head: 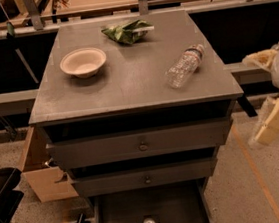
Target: Pick redbull can from bottom drawer and place on counter
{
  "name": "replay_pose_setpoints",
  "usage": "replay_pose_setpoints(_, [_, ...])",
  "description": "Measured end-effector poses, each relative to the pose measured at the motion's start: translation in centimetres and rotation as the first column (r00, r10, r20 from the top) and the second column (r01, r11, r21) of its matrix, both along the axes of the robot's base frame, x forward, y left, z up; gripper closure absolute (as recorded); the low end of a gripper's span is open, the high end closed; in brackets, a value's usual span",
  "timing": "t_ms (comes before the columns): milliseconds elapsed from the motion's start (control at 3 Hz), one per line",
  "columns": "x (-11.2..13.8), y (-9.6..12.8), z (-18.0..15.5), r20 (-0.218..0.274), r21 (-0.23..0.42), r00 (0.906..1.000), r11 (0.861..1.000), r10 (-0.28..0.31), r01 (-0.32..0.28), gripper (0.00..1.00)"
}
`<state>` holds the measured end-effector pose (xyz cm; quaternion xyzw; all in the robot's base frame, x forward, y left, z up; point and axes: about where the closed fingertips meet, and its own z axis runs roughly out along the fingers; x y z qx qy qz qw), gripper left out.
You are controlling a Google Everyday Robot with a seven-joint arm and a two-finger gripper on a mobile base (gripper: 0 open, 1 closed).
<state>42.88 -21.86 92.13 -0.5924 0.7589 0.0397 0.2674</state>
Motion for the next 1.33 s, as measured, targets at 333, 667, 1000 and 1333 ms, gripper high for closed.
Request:
replay_pose_setpoints(333, [-0.5,0.4,-7.4,0.025,0.199,0.9997,0.98,0.008,-0.013,0.0])
replay_pose_setpoints(667, [-1.5,1.1,-12.2,0.06,0.415,0.9982,0.91,0.006,-0.031,0.0])
replay_pose_setpoints(1000, [-3.9,0.5,-17.0,0.101,0.537,0.9912,0.834,0.087,-0.127,0.0])
replay_pose_setpoints(1333, [-4.0,0.4,-18.6,0.143,0.538,0.9819,0.823,0.124,-0.183,0.0])
